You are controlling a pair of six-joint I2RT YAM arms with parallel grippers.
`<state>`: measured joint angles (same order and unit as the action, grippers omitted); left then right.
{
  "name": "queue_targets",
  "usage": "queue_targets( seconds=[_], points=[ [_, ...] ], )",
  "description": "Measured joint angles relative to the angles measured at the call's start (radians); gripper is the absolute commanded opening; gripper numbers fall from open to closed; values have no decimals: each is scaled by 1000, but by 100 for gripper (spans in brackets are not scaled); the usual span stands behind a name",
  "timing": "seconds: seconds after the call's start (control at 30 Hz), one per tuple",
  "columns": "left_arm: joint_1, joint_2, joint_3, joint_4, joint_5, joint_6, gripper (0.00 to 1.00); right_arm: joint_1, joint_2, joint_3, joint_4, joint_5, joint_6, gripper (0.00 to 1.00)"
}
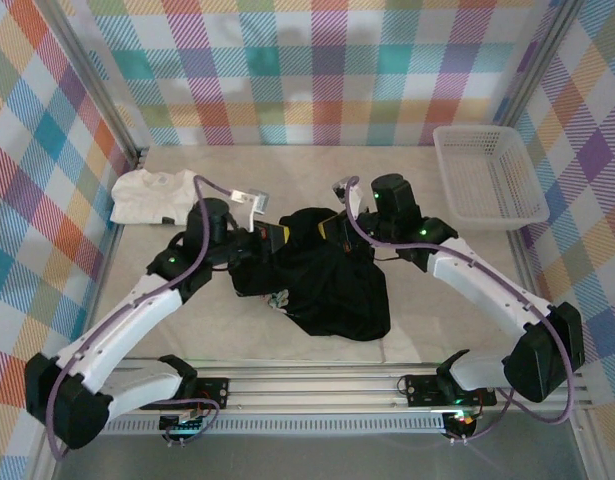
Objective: Fold the inside-out t-shirt
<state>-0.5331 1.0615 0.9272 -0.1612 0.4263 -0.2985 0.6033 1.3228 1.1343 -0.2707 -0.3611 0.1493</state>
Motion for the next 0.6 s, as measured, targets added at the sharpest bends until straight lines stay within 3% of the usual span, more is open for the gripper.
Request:
queue_targets(
  seconds=[0.1,0.27,0.43,0.6],
  points=[
    [6,-39,0,10,94,-40,0,0,2,19,-27,55,-2,17],
    [34,-47,0,58,206,-161,0,1,39,89,-119,159,-19,35],
    [48,-63,0,93,200,-259,0,18,2,81,-190,272,-93,46],
    [48,-67,0,93,176,-293,0,108,-206,-82,-150,204,-175,45]
  ],
)
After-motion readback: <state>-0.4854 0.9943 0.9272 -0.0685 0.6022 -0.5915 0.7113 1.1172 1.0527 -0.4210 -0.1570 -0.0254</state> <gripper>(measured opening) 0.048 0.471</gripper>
